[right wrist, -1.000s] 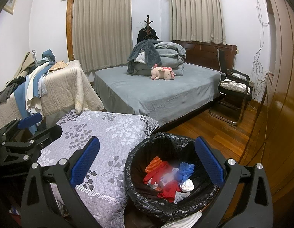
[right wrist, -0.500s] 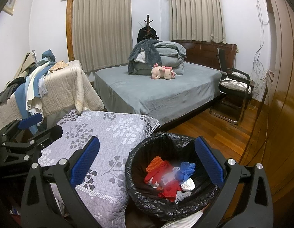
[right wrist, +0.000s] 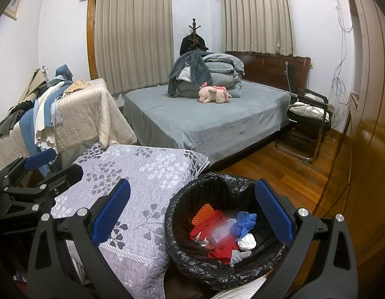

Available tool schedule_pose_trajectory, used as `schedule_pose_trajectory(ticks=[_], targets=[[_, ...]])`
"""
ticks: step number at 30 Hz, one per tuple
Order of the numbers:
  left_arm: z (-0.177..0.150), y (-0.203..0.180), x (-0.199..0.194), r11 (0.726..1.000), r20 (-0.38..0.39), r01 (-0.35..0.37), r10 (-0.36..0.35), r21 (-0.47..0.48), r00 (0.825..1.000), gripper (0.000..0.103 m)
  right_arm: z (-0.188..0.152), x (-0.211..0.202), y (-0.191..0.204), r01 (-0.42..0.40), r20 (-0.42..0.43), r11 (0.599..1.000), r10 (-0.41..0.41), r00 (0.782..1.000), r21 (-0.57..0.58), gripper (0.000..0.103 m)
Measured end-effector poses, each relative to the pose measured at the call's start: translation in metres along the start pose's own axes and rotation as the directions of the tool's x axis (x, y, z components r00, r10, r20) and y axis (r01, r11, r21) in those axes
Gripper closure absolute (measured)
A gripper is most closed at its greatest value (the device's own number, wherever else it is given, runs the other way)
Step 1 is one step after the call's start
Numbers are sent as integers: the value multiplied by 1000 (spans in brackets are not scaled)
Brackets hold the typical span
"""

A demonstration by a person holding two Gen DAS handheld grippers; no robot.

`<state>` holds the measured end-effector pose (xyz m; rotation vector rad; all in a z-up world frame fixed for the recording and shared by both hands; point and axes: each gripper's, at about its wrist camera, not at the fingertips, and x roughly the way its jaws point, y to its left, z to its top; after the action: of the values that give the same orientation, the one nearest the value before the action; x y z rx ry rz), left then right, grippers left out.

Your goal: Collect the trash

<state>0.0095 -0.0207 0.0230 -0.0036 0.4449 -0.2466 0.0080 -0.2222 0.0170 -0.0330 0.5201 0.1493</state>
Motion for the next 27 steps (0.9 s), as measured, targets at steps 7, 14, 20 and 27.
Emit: schedule_pose_trajectory(ticks=[7, 14, 20, 27], targets=[[0, 1, 0, 1000, -2, 0, 0, 0, 1000, 6, 0, 0, 1, 0, -3, 1000, 0, 1000, 1, 5], [0, 1, 0, 1000, -3, -2, 2, 2, 1000, 6, 0, 0, 2, 0, -3, 1000, 0, 1000, 0, 5], [1, 1, 0, 1000, -2, 0, 0, 1, 1000, 6, -1, -1, 5, -1, -6, 1000, 1, 1000, 2, 5], [2, 1, 0, 1000, -4, 0, 0, 0, 1000, 6, -1, -1, 6, -1, -7, 1000, 1, 1000, 2, 5]])
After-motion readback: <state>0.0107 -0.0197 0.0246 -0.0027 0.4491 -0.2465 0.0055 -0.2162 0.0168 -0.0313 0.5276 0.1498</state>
